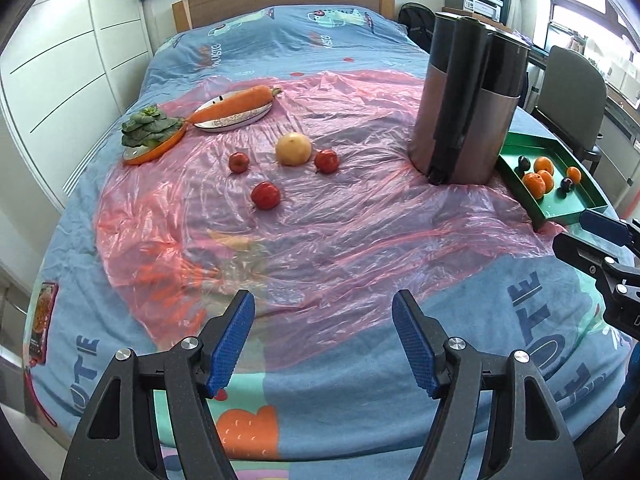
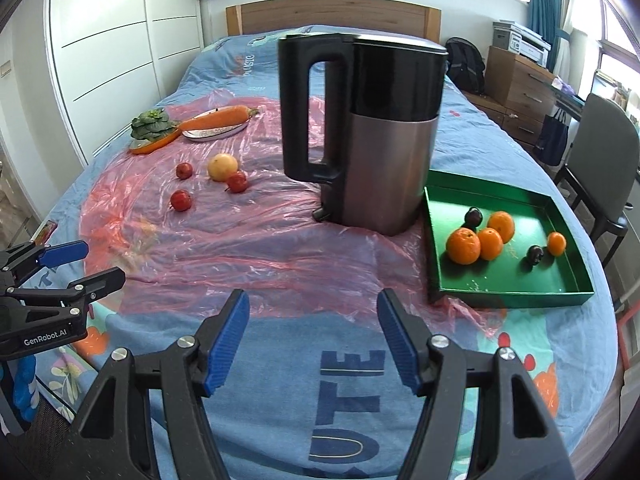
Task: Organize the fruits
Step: 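Move both open tools back over the red apples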
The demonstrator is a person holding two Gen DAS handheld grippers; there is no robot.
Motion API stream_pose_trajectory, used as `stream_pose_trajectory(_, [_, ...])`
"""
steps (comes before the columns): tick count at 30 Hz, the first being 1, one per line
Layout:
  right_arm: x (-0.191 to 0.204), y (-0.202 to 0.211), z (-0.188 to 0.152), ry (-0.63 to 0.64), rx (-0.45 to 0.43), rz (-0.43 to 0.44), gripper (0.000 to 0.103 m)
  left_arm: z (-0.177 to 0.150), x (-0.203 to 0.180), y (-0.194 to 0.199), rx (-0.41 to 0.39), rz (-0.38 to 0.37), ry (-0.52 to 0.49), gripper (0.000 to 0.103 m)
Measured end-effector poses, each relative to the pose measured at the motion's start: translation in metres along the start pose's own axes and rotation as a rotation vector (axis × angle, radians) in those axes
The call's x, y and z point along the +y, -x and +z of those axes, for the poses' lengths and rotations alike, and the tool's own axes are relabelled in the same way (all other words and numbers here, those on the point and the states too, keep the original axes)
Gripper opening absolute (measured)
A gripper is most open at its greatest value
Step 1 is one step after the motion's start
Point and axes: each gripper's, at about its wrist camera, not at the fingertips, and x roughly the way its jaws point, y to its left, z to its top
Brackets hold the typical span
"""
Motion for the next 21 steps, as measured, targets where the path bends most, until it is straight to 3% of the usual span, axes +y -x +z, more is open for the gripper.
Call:
stream_pose_trajectory(10, [0.044,-0.003,0.014,0.078,-0.030,0.102,0.103,-0.005,0.031,0.011,-0.010,0.072,0.052,0.066])
stream_pose_trajectory(21, [0.073,-0.026,0.017,0.128,0.007,0.162,0.103,-0.011,0.064,-0.003,0.011,0.086,0.134,0.066])
